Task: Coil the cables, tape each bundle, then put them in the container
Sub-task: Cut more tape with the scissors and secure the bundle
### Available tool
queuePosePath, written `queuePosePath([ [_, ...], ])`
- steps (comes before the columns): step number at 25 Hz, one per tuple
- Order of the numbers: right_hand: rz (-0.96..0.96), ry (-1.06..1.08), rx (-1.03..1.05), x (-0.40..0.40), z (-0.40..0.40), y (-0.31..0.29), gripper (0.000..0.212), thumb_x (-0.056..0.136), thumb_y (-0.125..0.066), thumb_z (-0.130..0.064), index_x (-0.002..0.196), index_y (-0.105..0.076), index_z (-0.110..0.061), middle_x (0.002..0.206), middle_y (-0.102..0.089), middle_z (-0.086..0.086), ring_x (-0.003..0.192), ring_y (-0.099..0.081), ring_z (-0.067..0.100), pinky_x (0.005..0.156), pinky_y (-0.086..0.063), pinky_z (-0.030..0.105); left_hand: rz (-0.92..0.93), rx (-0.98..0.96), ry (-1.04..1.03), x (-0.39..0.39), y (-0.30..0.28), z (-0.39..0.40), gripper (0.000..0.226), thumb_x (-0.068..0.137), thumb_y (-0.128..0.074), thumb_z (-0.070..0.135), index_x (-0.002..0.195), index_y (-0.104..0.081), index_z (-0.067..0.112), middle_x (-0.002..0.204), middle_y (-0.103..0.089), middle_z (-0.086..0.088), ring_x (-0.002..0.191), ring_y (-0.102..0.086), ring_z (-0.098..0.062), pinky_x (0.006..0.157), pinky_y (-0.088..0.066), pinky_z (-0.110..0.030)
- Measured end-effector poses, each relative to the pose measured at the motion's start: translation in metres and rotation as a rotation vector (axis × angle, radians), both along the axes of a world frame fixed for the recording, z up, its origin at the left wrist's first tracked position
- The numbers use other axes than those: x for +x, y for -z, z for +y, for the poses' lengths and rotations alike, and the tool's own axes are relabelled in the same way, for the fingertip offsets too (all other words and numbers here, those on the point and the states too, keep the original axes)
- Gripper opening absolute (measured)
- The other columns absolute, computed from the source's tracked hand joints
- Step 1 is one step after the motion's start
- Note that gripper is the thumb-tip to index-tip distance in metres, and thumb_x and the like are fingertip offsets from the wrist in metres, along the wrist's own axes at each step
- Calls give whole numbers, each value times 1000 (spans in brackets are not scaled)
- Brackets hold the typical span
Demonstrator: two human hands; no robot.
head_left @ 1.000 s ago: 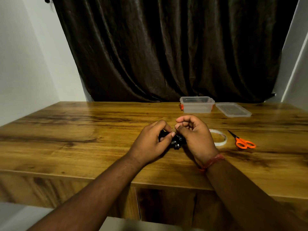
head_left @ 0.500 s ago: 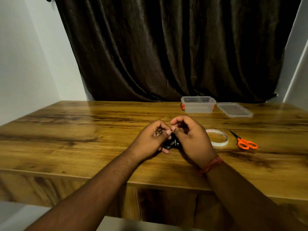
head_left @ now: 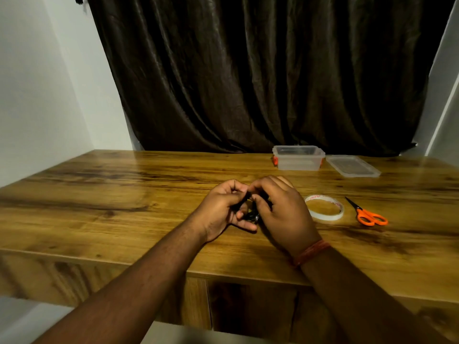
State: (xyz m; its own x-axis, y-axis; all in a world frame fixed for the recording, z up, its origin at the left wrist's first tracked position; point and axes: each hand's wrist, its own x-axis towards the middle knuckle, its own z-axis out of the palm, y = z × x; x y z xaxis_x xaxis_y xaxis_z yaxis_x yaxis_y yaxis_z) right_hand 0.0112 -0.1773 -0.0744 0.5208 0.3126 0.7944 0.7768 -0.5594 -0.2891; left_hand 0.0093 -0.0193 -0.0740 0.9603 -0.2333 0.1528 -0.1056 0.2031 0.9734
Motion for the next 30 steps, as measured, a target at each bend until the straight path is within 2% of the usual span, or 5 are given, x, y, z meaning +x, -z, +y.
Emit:
queuePosePath([
  [6,-40,31,-160,-4,4,0,21,82,-64,-4,98,-61,-17,94,-61,-4,96,-49,14,76,-38,23,-18,17,-82,1,0,1,8,99,-48,-1,102,-51,5,69,-49,-8,42,-39,-4,48,-59,-36],
  [15,338,-28,123,0,-5,3,24,85,-65,-12,104,-58,-26,100,-61,-14,91,-56,1,75,-48,16,-61,106,-62,-3,0,-1,15,95,-59,1,107,-52,3,72,-61,-5,44,-44,-6,49,-60,-36],
  [19,397,-18,174,1,-6,2,16,86,-62,-14,95,-58,-26,94,-63,-10,85,-60,7,72,-54,34,-220,336,-161,-4,4,-4,14,95,-61,4,106,-55,5,71,-62,-5,51,-56,-15,53,-61,-39],
  [25,422,-40,208,-2,-5,1,16,86,-63,-13,90,-56,-26,86,-64,-9,76,-60,2,63,-48,21,-537,602,-386,-5,5,-4,11,91,-66,6,97,-65,15,100,-56,4,66,-68,-17,53,-61,-37],
  [30,442,-69,213,-2,-4,1,14,88,-63,-14,93,-56,-25,86,-65,-8,76,-60,2,60,-46,15,-745,748,-524,3,6,1,19,83,-71,6,98,-73,18,99,-58,7,95,-57,0,81,-44,-11],
])
